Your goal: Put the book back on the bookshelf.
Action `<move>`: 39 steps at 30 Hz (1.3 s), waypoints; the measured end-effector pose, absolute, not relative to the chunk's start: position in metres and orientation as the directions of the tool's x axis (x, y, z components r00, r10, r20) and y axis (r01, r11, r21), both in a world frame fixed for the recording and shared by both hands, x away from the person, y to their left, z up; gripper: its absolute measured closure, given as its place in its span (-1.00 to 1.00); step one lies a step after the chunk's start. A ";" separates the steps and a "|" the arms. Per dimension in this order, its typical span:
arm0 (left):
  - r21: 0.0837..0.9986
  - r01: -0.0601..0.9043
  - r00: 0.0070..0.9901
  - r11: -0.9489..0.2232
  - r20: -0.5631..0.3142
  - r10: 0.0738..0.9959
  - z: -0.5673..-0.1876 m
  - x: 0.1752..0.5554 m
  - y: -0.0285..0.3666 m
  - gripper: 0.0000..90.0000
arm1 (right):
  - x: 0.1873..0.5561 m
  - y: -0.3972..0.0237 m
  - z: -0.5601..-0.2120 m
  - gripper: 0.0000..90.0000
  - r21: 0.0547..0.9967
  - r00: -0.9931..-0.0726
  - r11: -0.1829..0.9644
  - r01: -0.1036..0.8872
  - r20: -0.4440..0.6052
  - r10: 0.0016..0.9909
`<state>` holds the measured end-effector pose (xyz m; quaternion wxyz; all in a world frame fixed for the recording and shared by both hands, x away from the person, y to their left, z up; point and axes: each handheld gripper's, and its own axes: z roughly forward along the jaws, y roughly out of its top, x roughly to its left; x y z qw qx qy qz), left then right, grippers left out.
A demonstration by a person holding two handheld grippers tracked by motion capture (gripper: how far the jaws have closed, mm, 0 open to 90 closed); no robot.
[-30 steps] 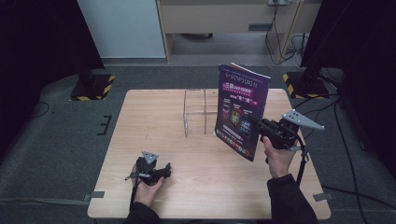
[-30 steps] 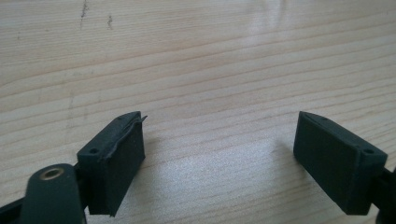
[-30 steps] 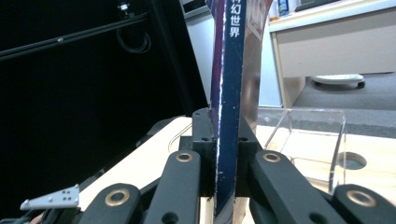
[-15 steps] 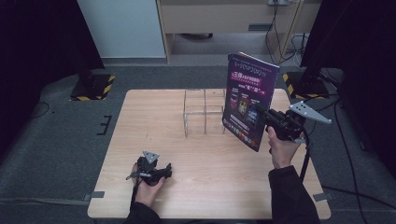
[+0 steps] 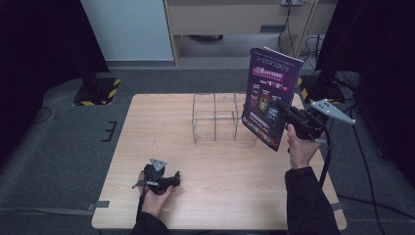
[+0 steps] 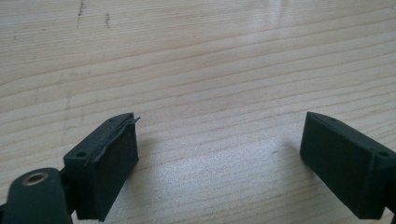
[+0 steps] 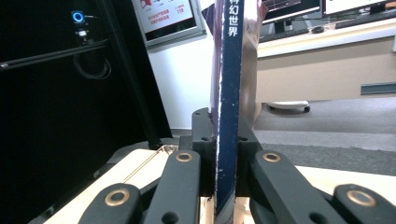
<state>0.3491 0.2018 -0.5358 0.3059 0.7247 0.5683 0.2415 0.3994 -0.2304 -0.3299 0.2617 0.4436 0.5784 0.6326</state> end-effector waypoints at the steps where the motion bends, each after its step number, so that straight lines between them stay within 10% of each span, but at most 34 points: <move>1: 0.718 0.676 0.237 -0.167 0.002 0.971 -0.536 0.349 0.202 -0.77 | 0.399 -0.230 -0.330 0.87 0.964 -0.469 -0.194 0.182 0.259 0.844; 39: 0.718 0.675 0.238 -0.169 0.006 0.971 -0.536 0.349 0.202 -0.78 | 0.452 -0.184 -0.407 0.87 0.976 -0.351 -0.094 0.197 0.160 0.923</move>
